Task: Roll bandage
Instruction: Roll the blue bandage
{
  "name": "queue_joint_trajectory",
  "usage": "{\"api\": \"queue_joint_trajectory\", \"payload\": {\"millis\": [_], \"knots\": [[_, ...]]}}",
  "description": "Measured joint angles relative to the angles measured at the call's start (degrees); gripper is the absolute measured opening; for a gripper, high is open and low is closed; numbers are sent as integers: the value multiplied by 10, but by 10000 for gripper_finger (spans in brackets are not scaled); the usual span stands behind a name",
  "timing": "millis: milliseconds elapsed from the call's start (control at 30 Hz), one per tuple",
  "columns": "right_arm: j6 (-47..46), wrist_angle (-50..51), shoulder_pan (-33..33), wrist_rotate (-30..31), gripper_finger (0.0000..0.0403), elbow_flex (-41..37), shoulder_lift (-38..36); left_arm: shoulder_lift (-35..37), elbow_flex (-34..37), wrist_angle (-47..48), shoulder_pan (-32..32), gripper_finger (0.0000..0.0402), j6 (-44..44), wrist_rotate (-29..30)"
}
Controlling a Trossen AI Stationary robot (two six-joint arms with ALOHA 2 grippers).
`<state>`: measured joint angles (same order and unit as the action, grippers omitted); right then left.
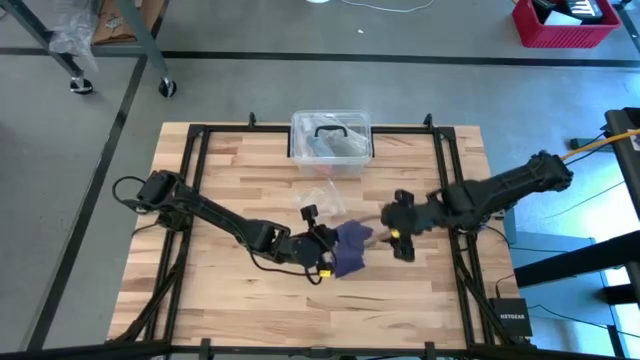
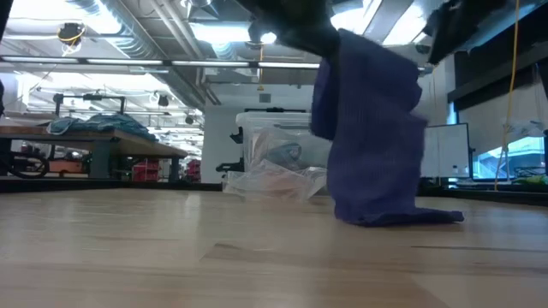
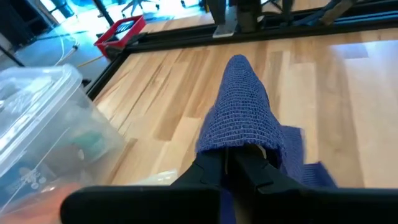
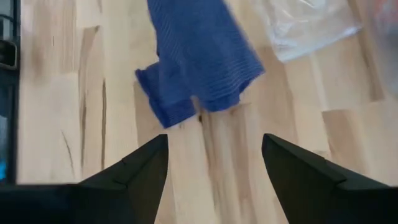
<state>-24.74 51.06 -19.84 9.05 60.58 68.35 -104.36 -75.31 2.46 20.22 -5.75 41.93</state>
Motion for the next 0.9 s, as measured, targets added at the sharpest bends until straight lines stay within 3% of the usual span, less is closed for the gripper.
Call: {"api": "queue_joint_trajectory", "payload": {"millis": [200, 400, 533, 767, 900], "knots": [[-33, -227, -91, 138, 262, -181, -42, 5, 0, -34, 8, 6, 32, 0], [-47, -603, -135, 151, 262, -365, -19, 5, -1, -53, 11, 8, 41, 0], [-46, -803, -150, 188, 262, -431, 15, 5, -1, -53, 11, 9, 46, 0], [-33, -880, -151, 190, 258, -426, 85, 5, -1, -62, 11, 10, 45, 0], [-15, -887, -157, 197, 210, -405, 103, 5, -1, -64, 11, 10, 47, 0]]}}
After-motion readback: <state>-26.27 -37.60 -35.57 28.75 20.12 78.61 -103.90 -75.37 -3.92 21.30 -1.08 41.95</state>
